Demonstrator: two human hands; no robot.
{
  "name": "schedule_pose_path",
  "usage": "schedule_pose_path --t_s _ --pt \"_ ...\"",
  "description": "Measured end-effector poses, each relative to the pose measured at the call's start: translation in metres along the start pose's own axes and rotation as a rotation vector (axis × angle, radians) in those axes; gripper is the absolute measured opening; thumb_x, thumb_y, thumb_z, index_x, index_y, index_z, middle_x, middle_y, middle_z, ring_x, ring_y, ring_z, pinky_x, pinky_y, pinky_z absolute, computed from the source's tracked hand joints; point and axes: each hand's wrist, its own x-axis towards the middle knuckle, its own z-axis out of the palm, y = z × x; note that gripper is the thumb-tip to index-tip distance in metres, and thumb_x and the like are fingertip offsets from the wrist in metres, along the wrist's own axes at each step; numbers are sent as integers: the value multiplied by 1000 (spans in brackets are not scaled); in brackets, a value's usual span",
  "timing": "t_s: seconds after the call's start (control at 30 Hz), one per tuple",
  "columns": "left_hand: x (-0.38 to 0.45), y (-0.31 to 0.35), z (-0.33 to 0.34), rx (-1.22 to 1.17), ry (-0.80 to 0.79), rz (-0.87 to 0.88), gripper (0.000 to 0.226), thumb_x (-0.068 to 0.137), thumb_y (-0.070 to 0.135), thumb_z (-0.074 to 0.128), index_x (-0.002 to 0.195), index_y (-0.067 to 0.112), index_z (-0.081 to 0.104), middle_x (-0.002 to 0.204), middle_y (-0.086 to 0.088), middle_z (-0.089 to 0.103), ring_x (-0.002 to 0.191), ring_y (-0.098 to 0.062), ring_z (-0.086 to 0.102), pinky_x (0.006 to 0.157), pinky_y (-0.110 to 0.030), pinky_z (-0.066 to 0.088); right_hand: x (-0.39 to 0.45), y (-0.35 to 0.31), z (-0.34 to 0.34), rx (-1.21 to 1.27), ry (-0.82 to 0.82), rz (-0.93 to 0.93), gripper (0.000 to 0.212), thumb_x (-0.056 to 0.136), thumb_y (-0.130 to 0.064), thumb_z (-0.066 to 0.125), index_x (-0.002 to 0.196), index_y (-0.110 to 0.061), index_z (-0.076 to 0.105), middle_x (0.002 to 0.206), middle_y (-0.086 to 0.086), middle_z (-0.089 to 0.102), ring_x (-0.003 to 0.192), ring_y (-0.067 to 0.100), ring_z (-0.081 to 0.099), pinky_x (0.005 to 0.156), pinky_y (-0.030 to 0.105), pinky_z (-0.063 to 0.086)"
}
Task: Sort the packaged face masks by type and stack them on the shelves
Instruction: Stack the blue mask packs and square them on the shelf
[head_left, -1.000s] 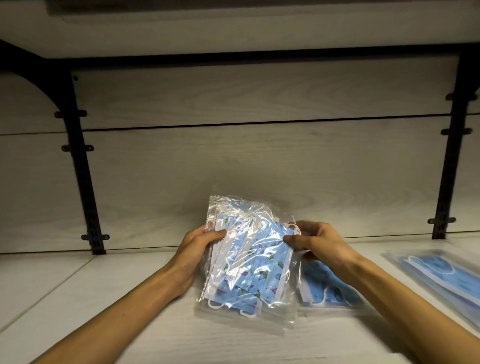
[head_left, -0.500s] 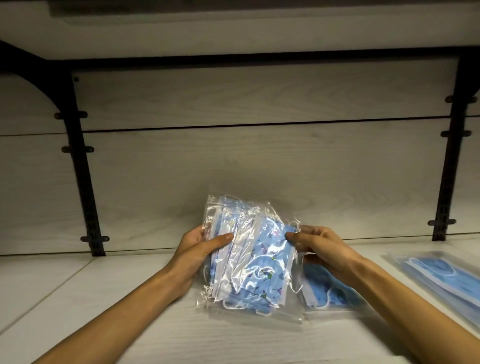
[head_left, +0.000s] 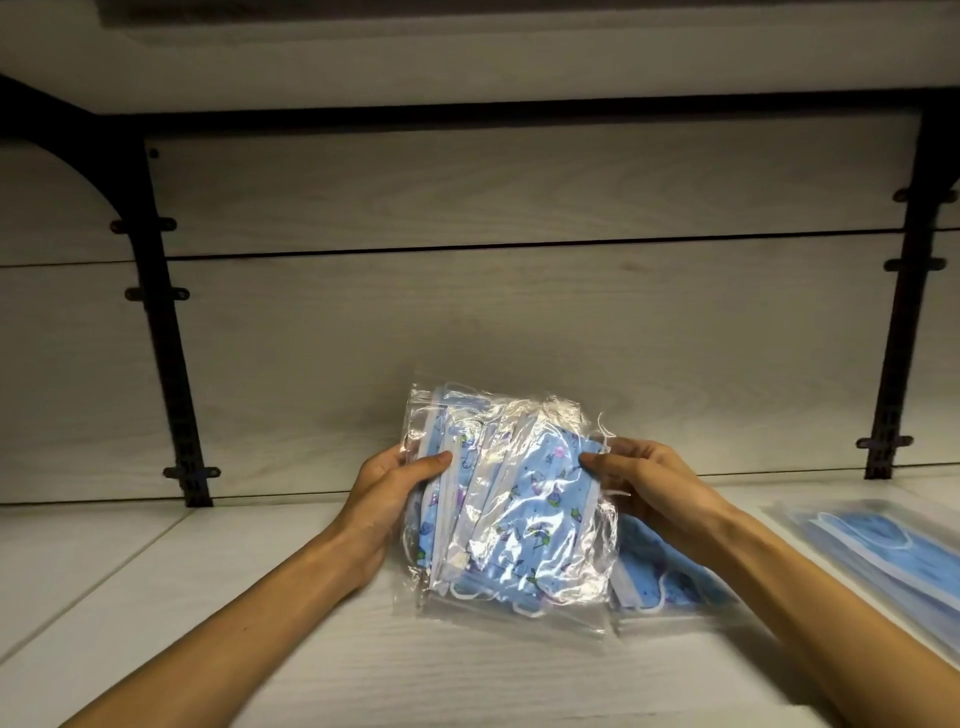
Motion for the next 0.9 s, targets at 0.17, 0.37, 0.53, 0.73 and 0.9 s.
schedule_pose_path --t_s 0.17,0.37,0.53,0.73,0.9 --pt "-4 0 3 -7 -19 13 46 80 26 81 117 2 65 98 -17 75 87 -37 72 87 -47 58 0 -1 1 83 -61 1 17 93 -9 68 108 -6 74 107 15 75 91 24 69 82 29 60" --pt "-7 -1 5 -2 -94 52 49 75 16 84 119 8 65 109 -16 76 100 -36 74 89 -47 60 -1 -9 8 175 -46 65 9 88 -3 69 97 -4 69 88 6 76 82 11 71 80 24 51" --pt "-5 -1 3 -8 -70 60 50 73 15 85 118 6 65 107 -17 76 99 -35 74 87 -45 61 -8 -9 14 99 -174 101 22 93 -5 67 76 -16 75 68 0 60 56 9 52 50 22 50" --pt "-2 0 4 -34 3 31 39 78 26 84 109 8 70 101 -16 78 87 -30 76 70 -35 61 -4 -11 9 130 -47 79 16 93 -4 65 108 -4 70 88 6 72 73 12 61 67 23 54" --pt "-1 -2 5 -66 6 4 48 72 30 85 111 8 69 104 -17 77 92 -34 76 91 -47 58 -3 -9 8 234 -21 95 31 94 0 63 125 1 63 113 19 71 91 22 65 88 33 54"
